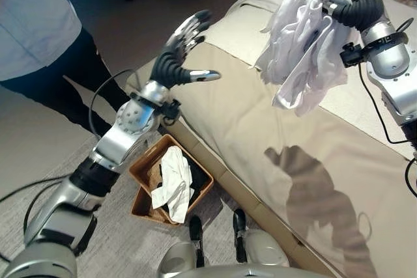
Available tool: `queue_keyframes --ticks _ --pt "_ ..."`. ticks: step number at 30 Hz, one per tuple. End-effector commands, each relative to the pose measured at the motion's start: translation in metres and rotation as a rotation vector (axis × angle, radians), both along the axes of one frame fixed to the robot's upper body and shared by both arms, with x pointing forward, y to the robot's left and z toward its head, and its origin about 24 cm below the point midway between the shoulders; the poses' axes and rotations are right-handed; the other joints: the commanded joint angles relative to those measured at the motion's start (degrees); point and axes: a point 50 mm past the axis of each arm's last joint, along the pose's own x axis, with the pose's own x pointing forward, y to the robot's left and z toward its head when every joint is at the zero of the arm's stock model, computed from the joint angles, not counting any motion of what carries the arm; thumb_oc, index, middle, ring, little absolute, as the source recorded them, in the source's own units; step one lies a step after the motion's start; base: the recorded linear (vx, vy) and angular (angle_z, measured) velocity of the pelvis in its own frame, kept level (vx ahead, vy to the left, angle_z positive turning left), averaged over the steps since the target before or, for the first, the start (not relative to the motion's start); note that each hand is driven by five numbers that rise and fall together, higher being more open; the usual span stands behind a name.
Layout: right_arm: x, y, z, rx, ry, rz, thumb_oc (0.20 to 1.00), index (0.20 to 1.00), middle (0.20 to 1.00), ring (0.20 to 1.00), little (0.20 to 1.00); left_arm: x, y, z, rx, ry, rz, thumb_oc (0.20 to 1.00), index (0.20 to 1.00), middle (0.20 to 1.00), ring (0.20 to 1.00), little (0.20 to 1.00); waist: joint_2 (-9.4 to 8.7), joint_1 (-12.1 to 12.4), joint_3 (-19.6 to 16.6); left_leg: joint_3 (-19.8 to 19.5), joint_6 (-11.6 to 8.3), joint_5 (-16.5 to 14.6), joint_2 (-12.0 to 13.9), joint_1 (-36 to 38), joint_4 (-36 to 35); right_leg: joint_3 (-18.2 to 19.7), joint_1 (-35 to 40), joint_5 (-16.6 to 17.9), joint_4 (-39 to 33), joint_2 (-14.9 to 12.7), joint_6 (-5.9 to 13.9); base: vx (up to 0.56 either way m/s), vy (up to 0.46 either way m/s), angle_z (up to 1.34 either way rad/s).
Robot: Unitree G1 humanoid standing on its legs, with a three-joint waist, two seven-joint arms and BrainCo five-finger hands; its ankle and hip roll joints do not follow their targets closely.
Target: Pick up clothes into the bucket
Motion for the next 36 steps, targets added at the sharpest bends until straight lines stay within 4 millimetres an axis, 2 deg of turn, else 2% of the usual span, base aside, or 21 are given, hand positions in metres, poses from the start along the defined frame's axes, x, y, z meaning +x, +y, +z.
queue_keyframes --ticks 1,5,8,14,19,26,32,36 --pt "-0.012 0.024 0.007 -0.013 -0.03 0.154 0.2 0.2 0.2 0.2 0.2 0.002 -0.011 -0.011 -0.018 0.135 -0.132 1.0 1.0 1.0 1.0 1.0 -3.71 0.65 -7.73 -0.39 -2.02 -6.38 1.13 -0.31 4.17 -1.04 1.56 2.34 -1.93 -5.99 6.79 0.06 0.009 0.04" --pt "-0.02 0.044 0.0 -0.071 0.003 0.259 0.2 0.2 0.2 0.2 0.2 0.001 -0.027 -0.014 0.083 0.179 -0.211 1.0 1.0 1.0 1.0 1.0 -3.65 0.61 -8.82 -0.39 -1.94 -6.4 1.12 1.01 3.5 -1.55 3.0 2.42 -2.64 -6.13 7.02 0.04 0.01 0.02" --pt "-0.03 0.056 0.001 -0.072 -0.016 0.336 0.2 0.2 0.2 0.2 0.2 0.005 -0.027 -0.012 0.126 0.152 -0.184 1.0 1.0 1.0 1.0 1.0 -3.63 0.78 -9.11 -0.51 -1.84 -6.49 1.01 1.65 3.35 -1.76 3.8 2.35 -2.72 -6.19 7.16 0.01 0.005 0.01" --pt "-0.051 0.078 0.007 -0.029 -0.096 0.49 0.2 0.2 0.2 0.2 0.2 0.014 -0.028 -0.021 0.1 0.17 -0.126 1.0 1.0 1.0 1.0 1.0 -3.71 0.82 -9.73 -0.69 -1.58 -6.75 0.88 2.25 3.17 -1.84 4.5 2.14 -2.82 -6.35 7.35 0.0 0.0 0.0" --pt "-0.063 0.095 0.002 0.002 -0.087 0.613 0.2 0.2 0.2 0.2 0.2 0.015 -0.035 -0.028 0.068 0.192 -0.129 1.0 1.0 1.0 1.0 1.0 -3.95 1.11 -10.02 -1.04 -1.45 -6.67 0.91 2.45 2.95 -2.18 4.85 1.86 -2.77 -6.46 7.36 0.0 0.0 0.0" --pt "-0.07 0.104 -0.012 0.126 0.044 0.787 0.2 0.2 0.2 0.2 0.2 0.017 -0.036 -0.023 0.159 0.019 0.002 1.0 1.0 1.0 1.0 1.0 -4.67 1.68 -9.67 -1.68 -1.34 -6.35 0.87 2.43 2.52 -2.89 4.87 1.63 -2.41 -6.55 7.35 -0.01 -0.002 0.03" --pt "-0.078 0.112 -0.016 0.227 0.092 0.903 0.2 0.2 0.2 0.2 0.2 0.023 -0.035 -0.032 0.191 -0.014 0.099 1.0 1.0 1.0 1.0 1.0 -4.88 1.88 -9.19 -1.42 -0.61 -6.94 0.56 2.4 3.25 -1.92 4.42 1.9 -2.01 -6.68 7.45 0.0 0.003 0.03" --pt "-0.082 0.113 -0.013 0.223 0.068 0.92 0.2 0.2 0.2 0.2 0.2 0.024 -0.035 -0.037 0.19 -0.008 0.117 1.0 1.0 1.0 1.0 1.0 -4.83 1.81 -9.2 -1.13 -0.33 -7.18 0.47 2.33 3.52 -1.19 4.13 1.84 -1.85 -6.65 7.43 -0.01 0.01 -0.09"
